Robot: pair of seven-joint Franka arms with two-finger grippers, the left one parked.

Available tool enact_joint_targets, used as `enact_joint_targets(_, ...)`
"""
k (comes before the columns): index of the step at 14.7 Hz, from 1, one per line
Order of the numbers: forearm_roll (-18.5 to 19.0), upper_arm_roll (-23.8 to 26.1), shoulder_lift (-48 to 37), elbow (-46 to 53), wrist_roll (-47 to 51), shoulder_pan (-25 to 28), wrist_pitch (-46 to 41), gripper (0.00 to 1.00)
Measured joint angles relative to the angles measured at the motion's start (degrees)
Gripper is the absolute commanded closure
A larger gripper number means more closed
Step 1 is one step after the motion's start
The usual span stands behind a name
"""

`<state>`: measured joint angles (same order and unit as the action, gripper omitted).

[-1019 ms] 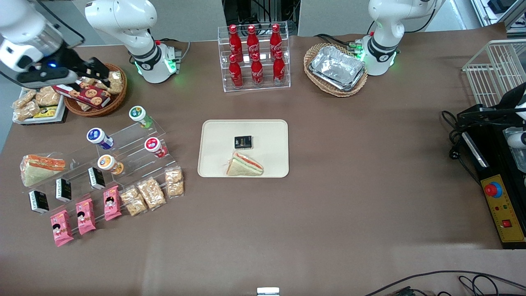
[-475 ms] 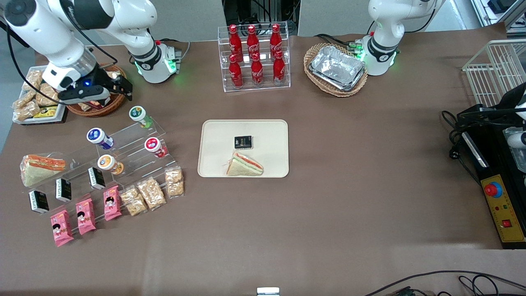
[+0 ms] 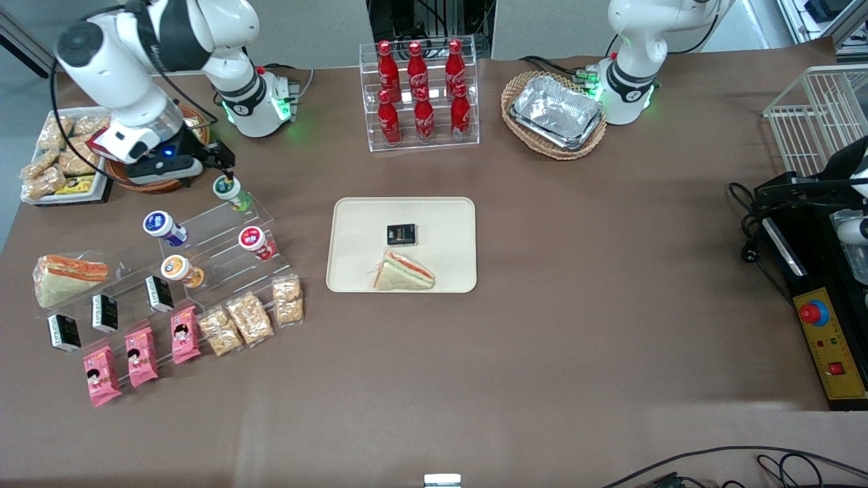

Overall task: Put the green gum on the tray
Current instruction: 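Lower the right gripper and close it around the green-label bottle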

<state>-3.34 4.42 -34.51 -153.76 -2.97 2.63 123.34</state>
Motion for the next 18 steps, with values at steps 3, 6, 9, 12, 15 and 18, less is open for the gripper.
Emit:
enact_joint_targets(3,-0.02,2.77,0.03,-2.53,3.35,0.13,3.25,0.00)
enact_joint_targets(6,-0.03,4.26,0.06,-3.06,4.86,0.14,4.29,0.00)
enact_joint_targets(9,-0.03,4.25,0.09,-4.21,4.98,0.14,5.82,0.00)
enact_joint_targets(12,-0.03,4.22,0.11,-5.16,4.98,0.13,6.75,0.00)
enact_joint_targets(15,-0.03,4.02,0.10,-5.17,4.83,0.11,6.78,0.00)
enact_joint_targets(18,-0.03,3.52,0.11,-5.40,3.43,-0.70,6.78,0.00)
